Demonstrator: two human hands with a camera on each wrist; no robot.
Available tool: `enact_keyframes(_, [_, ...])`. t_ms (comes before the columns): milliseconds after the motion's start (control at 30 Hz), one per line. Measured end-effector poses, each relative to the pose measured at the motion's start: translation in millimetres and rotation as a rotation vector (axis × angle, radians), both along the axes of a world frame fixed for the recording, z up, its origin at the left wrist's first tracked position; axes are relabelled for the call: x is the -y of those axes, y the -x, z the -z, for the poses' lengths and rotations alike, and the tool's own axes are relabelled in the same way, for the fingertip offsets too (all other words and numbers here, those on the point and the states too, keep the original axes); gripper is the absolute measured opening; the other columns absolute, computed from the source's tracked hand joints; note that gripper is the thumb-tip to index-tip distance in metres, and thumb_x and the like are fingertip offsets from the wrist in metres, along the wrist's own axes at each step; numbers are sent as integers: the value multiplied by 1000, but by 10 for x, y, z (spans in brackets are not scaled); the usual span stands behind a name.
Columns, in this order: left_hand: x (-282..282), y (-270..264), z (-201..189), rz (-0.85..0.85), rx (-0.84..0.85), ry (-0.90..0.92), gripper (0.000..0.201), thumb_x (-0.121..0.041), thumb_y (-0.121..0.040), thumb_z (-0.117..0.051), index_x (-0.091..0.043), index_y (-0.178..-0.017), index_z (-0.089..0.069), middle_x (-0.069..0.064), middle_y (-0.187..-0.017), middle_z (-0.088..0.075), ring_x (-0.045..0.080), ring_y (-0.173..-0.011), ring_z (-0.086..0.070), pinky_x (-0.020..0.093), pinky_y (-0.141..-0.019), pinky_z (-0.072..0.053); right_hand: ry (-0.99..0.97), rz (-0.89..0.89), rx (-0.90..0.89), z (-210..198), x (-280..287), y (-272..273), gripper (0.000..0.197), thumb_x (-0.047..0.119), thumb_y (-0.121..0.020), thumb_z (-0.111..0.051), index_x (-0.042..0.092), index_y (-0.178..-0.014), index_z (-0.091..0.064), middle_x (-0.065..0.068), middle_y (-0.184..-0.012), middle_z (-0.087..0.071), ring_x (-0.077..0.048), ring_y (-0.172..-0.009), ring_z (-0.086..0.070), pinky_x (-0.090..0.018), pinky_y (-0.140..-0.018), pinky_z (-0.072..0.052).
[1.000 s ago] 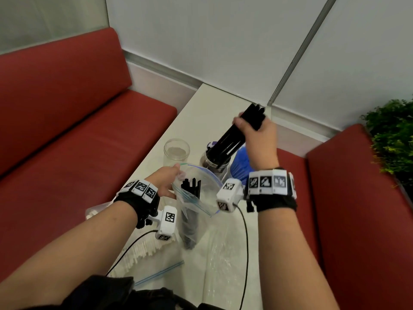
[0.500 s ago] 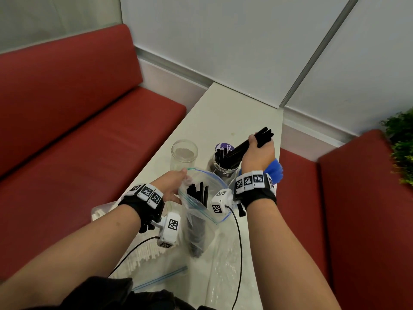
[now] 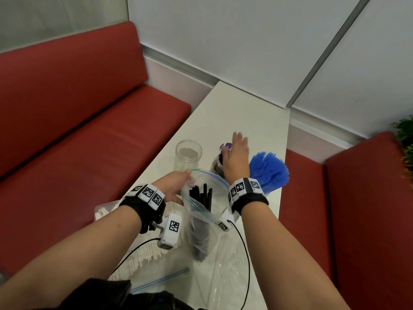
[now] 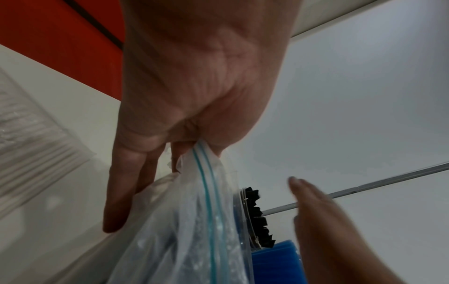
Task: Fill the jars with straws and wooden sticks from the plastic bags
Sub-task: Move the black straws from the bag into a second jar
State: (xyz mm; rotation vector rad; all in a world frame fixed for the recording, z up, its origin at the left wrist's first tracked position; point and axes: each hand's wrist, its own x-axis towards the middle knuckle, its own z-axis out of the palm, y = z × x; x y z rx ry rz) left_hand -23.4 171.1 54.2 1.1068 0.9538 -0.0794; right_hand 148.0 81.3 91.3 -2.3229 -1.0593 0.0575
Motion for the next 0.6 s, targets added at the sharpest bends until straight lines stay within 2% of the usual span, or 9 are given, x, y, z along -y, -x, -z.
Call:
enact_keyframes(67, [9,9,-2,2,-7,-3,40,-48,-102,-38,-15,-106,-59,10,-109,-67,29,-88,-67,45,-69,-58,371,-87,108,159,34,36,51,32,-107,-34,5,-151,-34,-14,-159,-31,-33,-148,-20,-46,-123,-16])
enact_keyframes(100, [11,15,-5,3,-10,-6,40,-48,-102,-38,-15,-106,-59,11,-110,-67,29,-89,-67,45,-69,-58,434,-105,120,182,39,39,49,33,-107,-34,4,-146,-38,-14,-154,-37,-33,-145,-24,-47,-121,-18])
enact_keyframes(200, [18,27,-14,12,-12,-14,40,-48,-102,-37,-15,-108,-59,11,-105,-69,29,-87,-67,44,-69,-58,201,-63,102,54,34,58,38,23,-106,-38,2,-137,-48,-16,-141,-50,-32,-136,-37,-43,-113,-30])
enact_keyframes(233, [24,35,-16,14,-12,-13,40,-48,-103,-36,-16,-106,-59,10,-101,-69,28,-86,-67,43,-69,-58,72,-19,73,-17,34,84,35,17,-105,-38,4,-135,-51,-15,-136,-54,-30,-130,-44,-39,-106,-36])
enact_keyframes(300, [32,48,-22,17,-7,-8,40,-49,-103,-35,-17,-104,-58,9,-97,-69,28,-84,-67,43,-69,-57,-106,79,-54,-143,52,168,31,11,-102,-41,8,-124,-61,-11,-118,-64,-27,-105,-58,-31,-82,-42])
enact_keyframes(367, [41,49,-34,18,-1,-5,40,-50,-103,-34,-18,-104,-57,9,-98,-68,28,-85,-66,42,-69,-56,0,91,-177,-202,124,250,26,11,-99,-44,4,-109,-67,-11,-101,-70,-29,-90,-63,-31,-73,-46])
enact_keyframes(433, [49,47,-46,-9,4,-25,40,-50,-102,-32,-18,-101,-55,8,-96,-66,28,-83,-64,40,-69,-54,297,6,-354,-150,255,357,26,11,-98,-48,-2,-110,-68,-20,-102,-72,-34,-91,-69,-37,-79,-57])
enact_keyframes(500, [63,44,-46,-76,18,-60,40,-51,-102,-32,-18,-97,-54,7,-94,-63,26,-80,-63,38,-68,-53,542,-96,-452,-39,405,545,30,13,-96,-56,-2,-120,-65,-22,-113,-70,-34,-97,-70,-38,-82,-58])
enact_keyframes(600, [115,32,-6,-130,78,-57,43,-50,-102,-33,-13,-102,-55,12,-102,-62,26,-83,-64,36,-71,-54,537,-183,-490,269,534,883,42,15,-101,-54,5,-142,-51,-17,-134,-61,-35,-119,-61,-39,-96,-47])
